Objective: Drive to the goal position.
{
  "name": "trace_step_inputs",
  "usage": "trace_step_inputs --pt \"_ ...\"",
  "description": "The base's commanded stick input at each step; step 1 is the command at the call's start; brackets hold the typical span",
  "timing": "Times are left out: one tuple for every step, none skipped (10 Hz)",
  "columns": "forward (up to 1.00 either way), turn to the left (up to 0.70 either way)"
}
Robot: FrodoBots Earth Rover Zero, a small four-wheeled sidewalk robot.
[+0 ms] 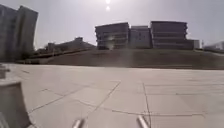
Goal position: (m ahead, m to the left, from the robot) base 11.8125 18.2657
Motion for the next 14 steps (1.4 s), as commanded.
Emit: trace_step_inputs --pt "0.7 0.01" --pt "0.7 0.01" --pt "0.7 0.01" --pt "0.7 0.01" --pt "0.7 0.01" --pt "0.7 0.13" --pt "0.7 0.34" --pt "0.7 0.36" --pt "0.7 0.36" --pt "0.7 0.36" --pt "0.7 0.36" --pt "0.7 0.36" --pt "0.7 0.36" --pt "0.7 0.36"
